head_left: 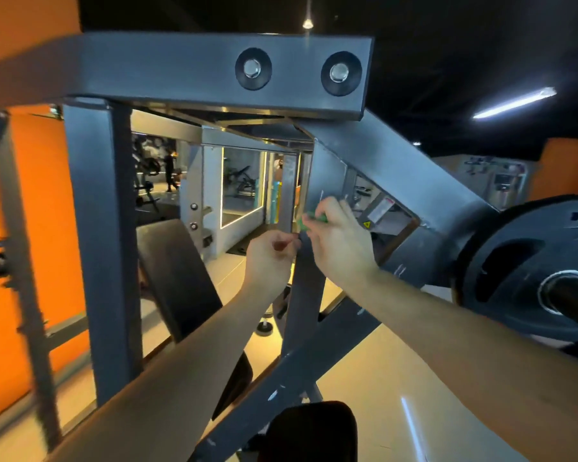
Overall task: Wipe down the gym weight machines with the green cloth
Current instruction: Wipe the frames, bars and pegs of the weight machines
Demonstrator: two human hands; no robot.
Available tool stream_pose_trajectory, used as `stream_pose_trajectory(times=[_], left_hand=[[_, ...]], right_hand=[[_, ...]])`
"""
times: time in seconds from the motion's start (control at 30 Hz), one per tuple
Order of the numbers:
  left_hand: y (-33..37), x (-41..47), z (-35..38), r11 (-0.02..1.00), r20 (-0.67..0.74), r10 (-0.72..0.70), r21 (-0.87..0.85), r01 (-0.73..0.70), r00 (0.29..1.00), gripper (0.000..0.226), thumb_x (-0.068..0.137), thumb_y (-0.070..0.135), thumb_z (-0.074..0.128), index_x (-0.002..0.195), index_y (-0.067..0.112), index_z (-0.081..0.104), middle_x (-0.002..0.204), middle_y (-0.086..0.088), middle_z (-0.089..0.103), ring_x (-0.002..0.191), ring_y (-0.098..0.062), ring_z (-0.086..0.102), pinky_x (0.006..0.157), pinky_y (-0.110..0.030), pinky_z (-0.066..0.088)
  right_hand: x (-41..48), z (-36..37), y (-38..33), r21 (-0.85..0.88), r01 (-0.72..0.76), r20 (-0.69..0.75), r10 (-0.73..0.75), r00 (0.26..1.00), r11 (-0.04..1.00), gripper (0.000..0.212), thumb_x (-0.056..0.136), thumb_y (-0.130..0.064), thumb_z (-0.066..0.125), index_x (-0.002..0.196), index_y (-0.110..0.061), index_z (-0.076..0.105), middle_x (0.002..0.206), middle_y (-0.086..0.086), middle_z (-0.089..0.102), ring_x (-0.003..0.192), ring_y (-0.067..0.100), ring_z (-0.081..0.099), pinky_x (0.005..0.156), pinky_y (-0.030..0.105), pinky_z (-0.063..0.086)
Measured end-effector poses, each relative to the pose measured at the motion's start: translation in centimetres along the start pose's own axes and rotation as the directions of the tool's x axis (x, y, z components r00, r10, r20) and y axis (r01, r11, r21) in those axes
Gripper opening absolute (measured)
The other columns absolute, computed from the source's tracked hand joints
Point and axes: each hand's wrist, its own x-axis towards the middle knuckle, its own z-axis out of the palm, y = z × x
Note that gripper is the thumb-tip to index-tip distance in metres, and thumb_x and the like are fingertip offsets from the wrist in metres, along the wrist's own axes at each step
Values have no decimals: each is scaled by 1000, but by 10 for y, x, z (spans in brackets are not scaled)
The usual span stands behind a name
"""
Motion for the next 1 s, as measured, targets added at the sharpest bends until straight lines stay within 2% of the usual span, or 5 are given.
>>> stream_pose_trajectory(times=[0.13,0.57,0.8,0.93,1.0], left_hand=[[11,-6,4,987,-17,-84,138,85,996,8,98,21,67,94,22,73,91,11,68,84,3,61,73,-11,40],[-13,-15,-2,996,40,-50,80,47,998,7,99,26,65,98,23,71,95,12,67,91,0,60,74,-13,39],[-28,-23,1,985,-8,-92,147,92,996,10,99,27,65,103,22,72,99,14,67,93,2,60,73,-8,37],[-43,-33,3,985,-26,-85,148,88,996,10,98,26,67,103,19,72,97,7,70,79,-1,64,61,-6,44],[-48,-38,4,982,-29,-73,173,76,997,11,98,27,67,103,20,73,97,10,70,86,-1,64,66,-9,43]], right_hand=[[58,-23,21,18,-73,-125,75,989,997,9,93,-17,71,98,-11,76,95,5,51,94,25,52,59,44,54],[-11,-6,4,-96,64,24,-62,998,993,3,88,-9,76,90,-10,76,89,3,48,88,22,48,47,35,48],[52,-6,25,-106,36,-222,-59,973,994,25,81,10,70,95,-9,78,101,4,65,90,31,51,67,44,49],[-39,28,15,-16,197,-59,-197,979,980,35,84,8,50,100,-9,75,107,6,65,93,29,45,67,41,48],[-65,30,7,4,263,97,-262,960,965,29,80,8,62,99,-10,76,103,5,62,94,25,41,67,35,45]])
